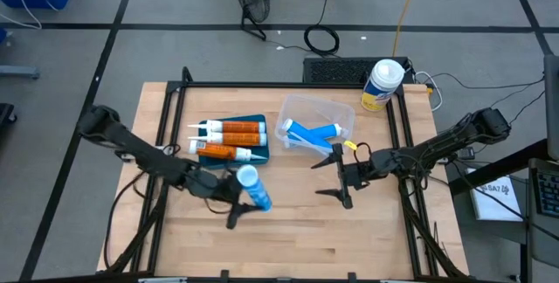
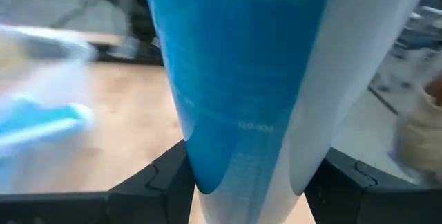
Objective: Pick & place silicon tubes, Sealant and Lysol wipes
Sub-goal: Put the blue sealant into the transparent bin
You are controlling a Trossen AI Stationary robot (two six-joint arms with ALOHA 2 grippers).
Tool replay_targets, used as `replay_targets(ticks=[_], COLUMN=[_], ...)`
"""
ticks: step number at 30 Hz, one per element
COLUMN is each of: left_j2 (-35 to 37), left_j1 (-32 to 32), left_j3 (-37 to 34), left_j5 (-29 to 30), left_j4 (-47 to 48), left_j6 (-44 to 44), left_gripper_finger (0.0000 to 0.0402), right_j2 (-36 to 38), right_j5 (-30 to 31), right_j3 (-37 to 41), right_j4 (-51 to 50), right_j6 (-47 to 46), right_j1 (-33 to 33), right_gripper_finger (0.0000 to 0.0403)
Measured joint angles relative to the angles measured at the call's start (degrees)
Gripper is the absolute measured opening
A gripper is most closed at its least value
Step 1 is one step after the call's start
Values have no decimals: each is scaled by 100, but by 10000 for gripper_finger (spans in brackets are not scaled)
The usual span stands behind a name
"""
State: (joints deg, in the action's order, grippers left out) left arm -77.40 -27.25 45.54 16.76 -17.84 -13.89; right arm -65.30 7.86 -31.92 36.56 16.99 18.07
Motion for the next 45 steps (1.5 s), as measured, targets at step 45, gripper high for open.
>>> replay_targets(ticks=[45], left_j2=[5689], left_j1=[130], left_j3=[-2599], left_j5=[5654], left_j4=[2962], left_j6=[-1809], left_gripper_finger=[217], right_j2=[0], right_j5=[1591], right_j3=[0], right_j4=[-468], right_j6=[-584], right_j1=[-686], right_gripper_finger=[313])
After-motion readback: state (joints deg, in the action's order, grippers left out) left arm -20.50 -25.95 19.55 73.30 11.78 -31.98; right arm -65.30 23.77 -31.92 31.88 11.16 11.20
